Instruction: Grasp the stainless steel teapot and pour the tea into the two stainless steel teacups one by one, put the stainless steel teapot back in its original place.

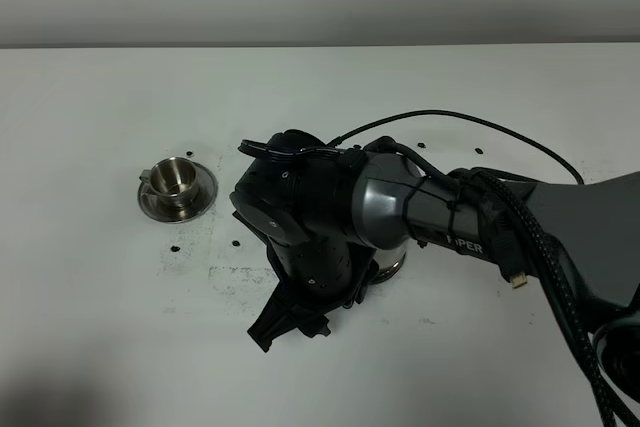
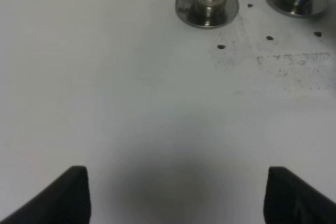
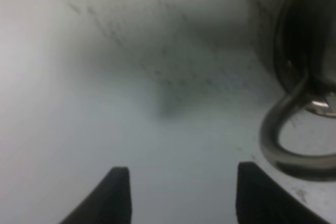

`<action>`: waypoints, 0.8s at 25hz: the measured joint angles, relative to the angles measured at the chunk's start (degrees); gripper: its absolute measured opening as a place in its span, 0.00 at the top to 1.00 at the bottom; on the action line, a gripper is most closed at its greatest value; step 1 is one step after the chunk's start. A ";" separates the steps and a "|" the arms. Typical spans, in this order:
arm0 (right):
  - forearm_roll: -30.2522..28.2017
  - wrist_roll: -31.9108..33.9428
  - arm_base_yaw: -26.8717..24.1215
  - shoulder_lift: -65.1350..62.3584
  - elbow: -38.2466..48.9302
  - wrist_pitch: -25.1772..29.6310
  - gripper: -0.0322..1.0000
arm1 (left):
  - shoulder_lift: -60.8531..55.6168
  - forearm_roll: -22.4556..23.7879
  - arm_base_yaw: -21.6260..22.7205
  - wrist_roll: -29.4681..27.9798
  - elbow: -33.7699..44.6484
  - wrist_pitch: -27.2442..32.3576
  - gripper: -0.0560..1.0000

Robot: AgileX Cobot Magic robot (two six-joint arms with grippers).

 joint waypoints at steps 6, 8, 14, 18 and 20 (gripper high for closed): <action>0.03 0.30 1.39 -0.56 0.00 -0.68 0.55 | 0.00 0.00 0.00 0.00 0.00 0.00 0.32; 0.44 -0.05 2.53 -1.27 0.00 -3.10 0.55 | 0.00 0.00 0.00 0.00 0.00 0.00 0.32; 0.50 -1.09 2.68 -1.84 0.00 -8.91 0.55 | 0.00 0.00 0.00 0.00 0.00 0.00 0.32; 0.14 -1.75 2.21 -1.79 0.00 -11.05 0.55 | 0.00 0.00 0.00 0.00 0.00 0.00 0.32; -0.25 -1.87 1.31 -1.50 0.00 -10.94 0.55 | 0.00 0.00 0.00 0.00 0.00 0.00 0.32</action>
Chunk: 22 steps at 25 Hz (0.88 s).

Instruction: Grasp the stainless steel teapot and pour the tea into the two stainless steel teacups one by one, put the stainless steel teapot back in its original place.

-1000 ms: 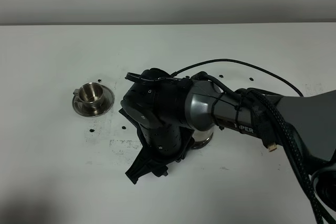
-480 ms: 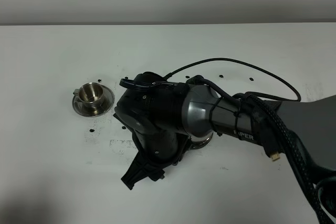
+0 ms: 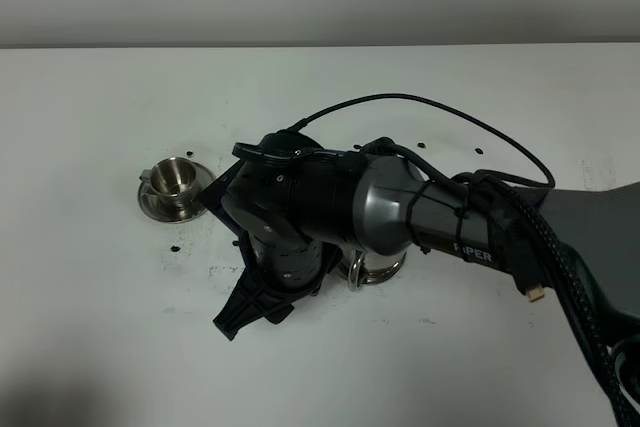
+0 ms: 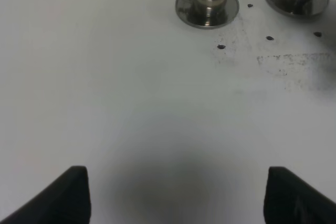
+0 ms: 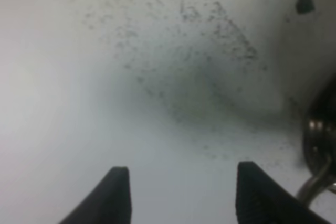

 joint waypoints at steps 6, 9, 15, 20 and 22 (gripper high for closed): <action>-1.85 -0.07 -2.02 1.71 0.05 0.79 0.55 | 0.00 0.00 0.00 0.00 0.00 0.00 0.32; -2.01 -0.14 -2.82 1.71 0.05 0.97 0.55 | 0.00 0.00 0.00 0.00 0.00 0.00 0.32; -2.54 -0.14 -4.04 1.72 0.05 4.49 0.55 | 0.00 0.00 0.00 0.00 0.00 0.00 0.32; -2.71 -0.14 -4.04 1.72 0.05 6.48 0.55 | 0.00 0.00 0.00 0.00 0.00 0.00 0.32; -2.76 -0.09 -4.09 1.72 0.05 7.27 0.55 | 0.00 0.00 0.00 0.00 0.00 0.00 0.32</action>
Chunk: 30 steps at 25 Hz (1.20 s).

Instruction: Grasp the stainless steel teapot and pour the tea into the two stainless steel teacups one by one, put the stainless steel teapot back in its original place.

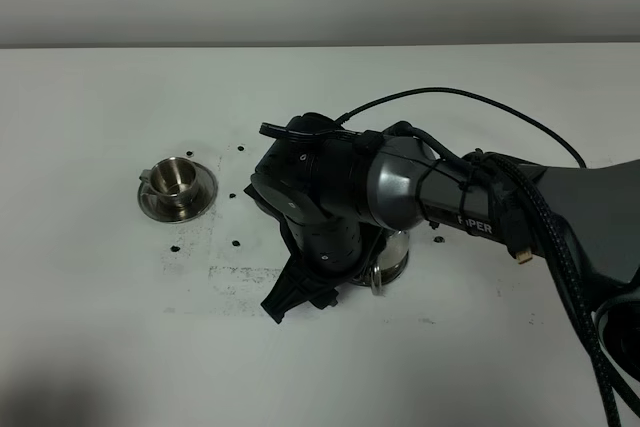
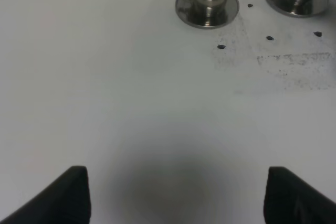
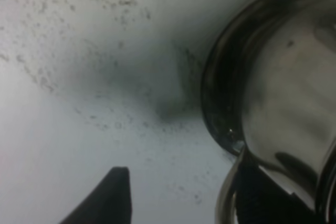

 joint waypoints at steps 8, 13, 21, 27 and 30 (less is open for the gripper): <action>0.00 0.69 0.00 0.00 0.00 3.29 0.55 | 0.00 0.00 0.00 0.06 0.00 0.00 0.32; -0.40 1.04 0.00 0.00 0.00 4.86 0.55 | 0.00 0.00 0.00 0.06 0.00 0.00 0.32; -0.49 1.75 -0.06 0.00 0.00 4.93 0.55 | 0.00 0.00 0.00 0.06 0.00 0.00 0.32; 1.96 1.29 1.04 -1.62 0.00 4.93 0.55 | 0.00 0.00 0.00 0.06 0.00 0.00 0.32; 3.78 0.79 2.44 -4.55 0.00 4.93 0.55 | 0.00 0.00 0.00 0.06 0.00 0.00 0.32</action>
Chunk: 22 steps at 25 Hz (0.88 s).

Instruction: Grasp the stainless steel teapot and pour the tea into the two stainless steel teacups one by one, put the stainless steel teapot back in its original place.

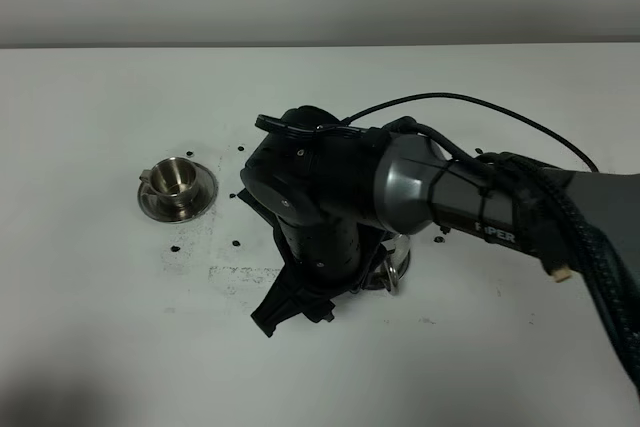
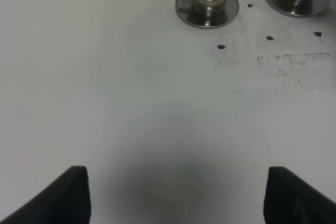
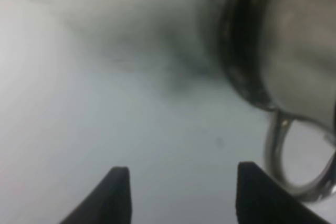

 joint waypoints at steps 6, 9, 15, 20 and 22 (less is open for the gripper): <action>0.56 -0.18 0.37 -9.44 0.19 0.00 0.55 | 0.00 0.00 0.00 0.00 0.00 0.00 0.32; -0.54 0.98 -1.67 -14.76 3.68 -0.08 0.55 | 0.00 0.00 0.00 -0.04 0.00 0.00 0.32; 0.31 4.11 -6.13 -20.82 14.63 -0.81 0.55 | 0.00 0.00 0.00 -0.04 0.00 0.00 0.32; 10.19 -0.47 -6.32 -19.37 17.19 -11.29 0.55 | 0.00 0.00 0.00 -0.04 0.00 0.00 0.32; 14.30 -3.94 -6.32 -17.60 17.19 -15.87 0.55 | 0.00 0.00 0.00 -0.04 0.00 0.00 0.32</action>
